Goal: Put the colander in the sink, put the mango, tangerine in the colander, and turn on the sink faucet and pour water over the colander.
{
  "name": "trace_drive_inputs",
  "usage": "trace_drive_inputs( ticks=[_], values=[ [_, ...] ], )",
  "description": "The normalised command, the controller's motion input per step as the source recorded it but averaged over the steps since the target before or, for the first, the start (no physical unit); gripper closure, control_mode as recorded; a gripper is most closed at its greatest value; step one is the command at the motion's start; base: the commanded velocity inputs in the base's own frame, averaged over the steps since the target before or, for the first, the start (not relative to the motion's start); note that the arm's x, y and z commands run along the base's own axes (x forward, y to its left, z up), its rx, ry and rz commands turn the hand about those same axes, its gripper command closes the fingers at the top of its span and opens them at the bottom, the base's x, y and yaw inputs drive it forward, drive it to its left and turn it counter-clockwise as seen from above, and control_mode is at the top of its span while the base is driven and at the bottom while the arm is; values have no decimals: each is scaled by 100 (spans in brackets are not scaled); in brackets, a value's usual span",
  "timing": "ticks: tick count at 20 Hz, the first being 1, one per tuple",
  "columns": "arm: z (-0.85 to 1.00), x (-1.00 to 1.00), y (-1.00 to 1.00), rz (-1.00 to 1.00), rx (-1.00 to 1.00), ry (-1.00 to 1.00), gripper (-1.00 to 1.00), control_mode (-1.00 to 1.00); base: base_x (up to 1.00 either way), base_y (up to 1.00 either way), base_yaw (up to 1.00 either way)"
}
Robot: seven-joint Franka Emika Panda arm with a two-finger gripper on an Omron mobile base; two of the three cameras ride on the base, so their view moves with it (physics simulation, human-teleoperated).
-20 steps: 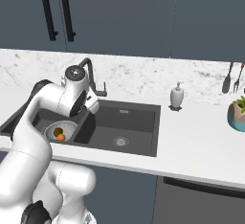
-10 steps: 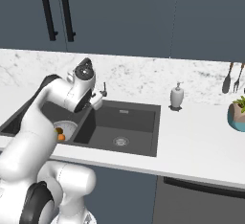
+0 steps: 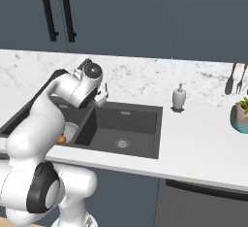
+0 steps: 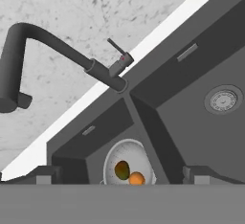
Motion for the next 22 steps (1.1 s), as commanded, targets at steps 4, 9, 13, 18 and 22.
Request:
trace_drive_inputs(
  ticks=[4,9,13,18,22],
  values=[
    [0,23,9,0,3,0,-100,-100,0,0,0],
    [0,10,13,0,2,0,-100,-100,0,0,0],
    [0,5,16,0,0,0,-100,-100,0,0,0],
    [0,13,11,0,0,0,-100,-100,0,0,0],
    [0,25,2,0,0,0,-100,-100,0,0,0]
  ],
)
